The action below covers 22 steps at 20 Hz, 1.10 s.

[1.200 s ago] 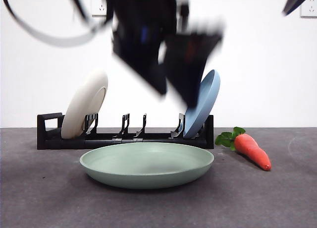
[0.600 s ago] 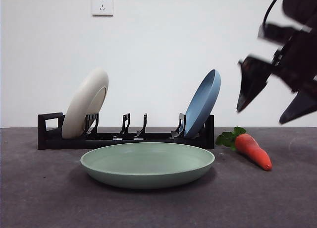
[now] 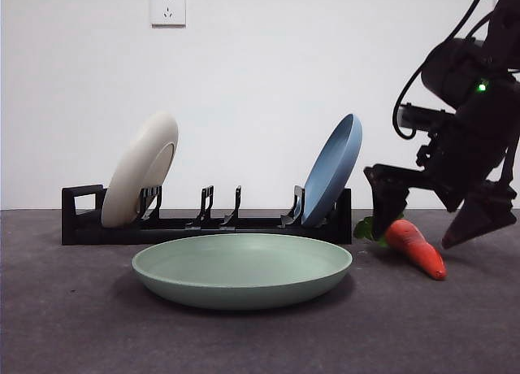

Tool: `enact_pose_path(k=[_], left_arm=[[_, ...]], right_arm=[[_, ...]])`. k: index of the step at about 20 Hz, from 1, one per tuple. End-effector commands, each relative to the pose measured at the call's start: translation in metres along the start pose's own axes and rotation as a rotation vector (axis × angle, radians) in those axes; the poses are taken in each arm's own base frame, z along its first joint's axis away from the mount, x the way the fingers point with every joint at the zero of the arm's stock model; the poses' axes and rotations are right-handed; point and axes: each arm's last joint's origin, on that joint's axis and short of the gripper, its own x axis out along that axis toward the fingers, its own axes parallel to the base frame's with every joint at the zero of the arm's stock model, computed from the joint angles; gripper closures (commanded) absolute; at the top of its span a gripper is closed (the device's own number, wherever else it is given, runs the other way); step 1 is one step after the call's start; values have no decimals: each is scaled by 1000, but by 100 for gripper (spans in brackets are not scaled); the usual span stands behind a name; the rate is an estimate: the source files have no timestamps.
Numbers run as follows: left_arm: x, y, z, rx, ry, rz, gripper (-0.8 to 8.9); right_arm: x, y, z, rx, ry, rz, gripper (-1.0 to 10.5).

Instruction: Take the green plate from the plate rack,put the plate on the table,take the carrot from the table,put the carrot in the plate

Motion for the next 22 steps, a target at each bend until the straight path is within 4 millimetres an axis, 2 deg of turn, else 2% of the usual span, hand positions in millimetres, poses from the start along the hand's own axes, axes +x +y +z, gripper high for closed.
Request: enact_pose_path(k=[1, 3, 5, 6, 9, 11, 13, 15, 17, 19, 22], left_arm=[[0, 0, 0, -7, -4, -1, 480], [0, 0, 0, -6, -4, 2, 480], [0, 0, 0, -5, -2, 4, 480], [0, 0, -1, -5, -2, 6, 480], [0, 0, 0, -4, -3, 6, 480], [0, 0, 0, -2, -3, 7, 480], [0, 0, 0, -1, -6, 7, 480], [0, 0, 0, 1, -7, 7, 480], [0, 0, 0, 1, -7, 7, 480], [0, 0, 0, 1, -6, 7, 480], [0, 0, 0, 1, -4, 6, 480]], right_arm=[[7, 0, -3, 17, 17, -4, 667], [7, 0, -3, 19, 14, 8, 825], [7, 0, -2, 23, 10, 11, 926], [7, 0, -3, 24, 13, 11, 959], [1, 1, -2, 24, 18, 10, 959], [-17, 4, 4, 19, -5, 13, 959], [-47, 14, 10, -1, -42, 30, 959], [-79, 34, 12, -47, -77, 71, 959], [-101, 62, 10, -96, -111, 140, 959], [-104, 93, 4, -136, -120, 217, 959], [-90, 129, -4, -182, -117, 300, 959]])
